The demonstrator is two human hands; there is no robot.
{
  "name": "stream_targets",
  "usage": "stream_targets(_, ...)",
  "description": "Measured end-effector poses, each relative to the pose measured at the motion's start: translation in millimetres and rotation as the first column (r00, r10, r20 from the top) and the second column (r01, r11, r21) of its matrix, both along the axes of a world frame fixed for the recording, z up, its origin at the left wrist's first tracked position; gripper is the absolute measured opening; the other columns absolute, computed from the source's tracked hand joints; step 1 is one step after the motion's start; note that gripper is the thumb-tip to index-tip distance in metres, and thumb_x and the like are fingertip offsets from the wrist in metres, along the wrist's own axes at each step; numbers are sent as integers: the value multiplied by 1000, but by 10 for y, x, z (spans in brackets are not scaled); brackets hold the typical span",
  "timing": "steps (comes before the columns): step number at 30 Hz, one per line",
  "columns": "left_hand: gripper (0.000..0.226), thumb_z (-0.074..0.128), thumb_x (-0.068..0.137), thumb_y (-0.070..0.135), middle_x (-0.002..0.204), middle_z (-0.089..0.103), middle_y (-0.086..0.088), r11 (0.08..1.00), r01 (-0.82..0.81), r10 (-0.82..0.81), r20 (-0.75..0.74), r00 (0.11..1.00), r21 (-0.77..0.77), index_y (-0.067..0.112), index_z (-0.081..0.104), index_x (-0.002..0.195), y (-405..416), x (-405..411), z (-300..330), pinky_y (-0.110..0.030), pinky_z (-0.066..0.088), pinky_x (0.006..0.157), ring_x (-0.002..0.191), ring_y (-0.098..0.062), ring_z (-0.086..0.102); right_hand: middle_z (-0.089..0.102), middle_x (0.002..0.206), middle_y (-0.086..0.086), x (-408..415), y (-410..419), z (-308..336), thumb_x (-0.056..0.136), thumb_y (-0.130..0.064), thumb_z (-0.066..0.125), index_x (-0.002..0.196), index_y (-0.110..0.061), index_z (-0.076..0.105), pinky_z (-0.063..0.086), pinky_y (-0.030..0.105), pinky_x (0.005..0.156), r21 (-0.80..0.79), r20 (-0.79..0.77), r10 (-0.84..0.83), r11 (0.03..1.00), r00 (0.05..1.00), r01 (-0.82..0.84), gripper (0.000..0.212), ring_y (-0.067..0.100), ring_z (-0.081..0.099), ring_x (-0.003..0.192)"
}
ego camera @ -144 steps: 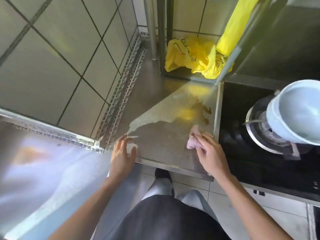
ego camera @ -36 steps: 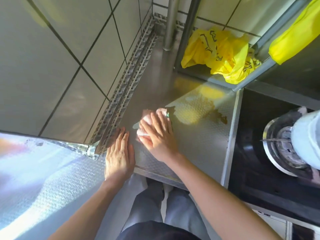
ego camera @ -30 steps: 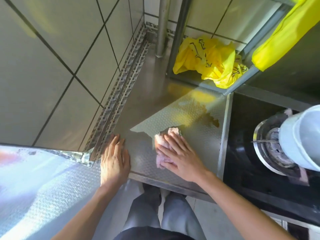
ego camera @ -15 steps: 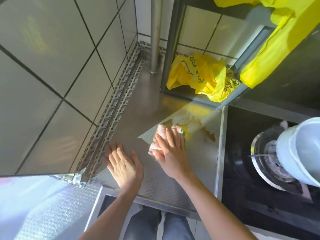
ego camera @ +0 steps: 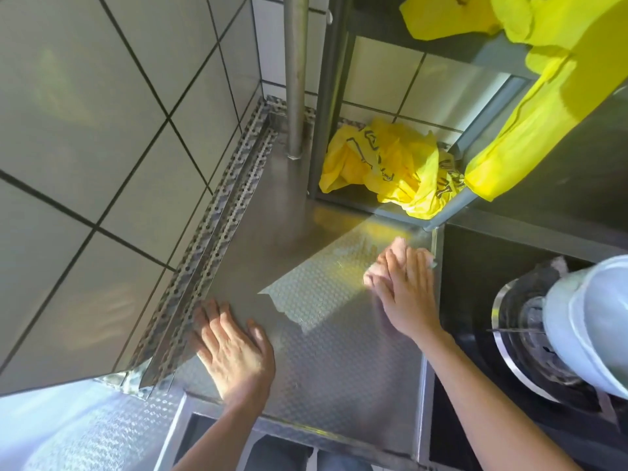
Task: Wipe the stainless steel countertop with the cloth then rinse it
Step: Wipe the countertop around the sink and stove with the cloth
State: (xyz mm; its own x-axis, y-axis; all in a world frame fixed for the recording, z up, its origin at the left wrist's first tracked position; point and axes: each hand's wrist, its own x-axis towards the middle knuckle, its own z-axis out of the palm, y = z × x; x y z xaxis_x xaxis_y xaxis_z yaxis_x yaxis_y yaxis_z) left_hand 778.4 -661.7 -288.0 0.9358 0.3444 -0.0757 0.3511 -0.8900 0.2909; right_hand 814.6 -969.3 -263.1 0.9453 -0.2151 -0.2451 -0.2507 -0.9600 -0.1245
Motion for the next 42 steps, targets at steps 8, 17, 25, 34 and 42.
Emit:
stream_targets(8,67,40,92,41,167,24,-5,999,-21,21,21,1000,26,13,31,152,-25,16,30,-38,2,126,157,-28,17,31,165,23,175,1011,-136,103,-41,53,150,-16,52,24,62,122,107,299,219,959,929,-261,54,47,22,154)
stream_targets(17,64,36,97,41,169,19,-6,1000,-27,27,0,1000,10,13,28,153,-56,20,116,-36,-4,127,159,-28,13,10,173,14,-235,-117,71,107,-58,14,162,-28,26,15,61,126,-71,9,336,940,942,-335,65,36,2,160)
stream_targets(25,63,36,97,41,169,22,-6,999,-31,31,18,999,24,12,31,153,-62,18,73,-41,4,128,159,-28,15,19,168,27,839,611,23,106,-47,41,157,-17,40,8,62,126,41,82,-127,991,988,124,60,49,6,157)
stream_targets(34,63,37,97,40,168,25,-8,998,-43,42,38,998,47,13,31,153,-46,17,1,-50,13,130,159,-27,16,32,167,14,144,667,-56,107,-42,45,153,-22,49,21,57,126,97,277,576,779,769,-619,51,36,18,158)
stream_targets(42,67,36,96,40,168,24,-9,997,-50,49,28,998,60,9,30,155,-70,24,37,-54,15,129,160,-27,12,44,160,16,619,186,81,95,-19,54,142,-12,61,30,59,121,168,269,289,925,919,-340,48,39,33,152)
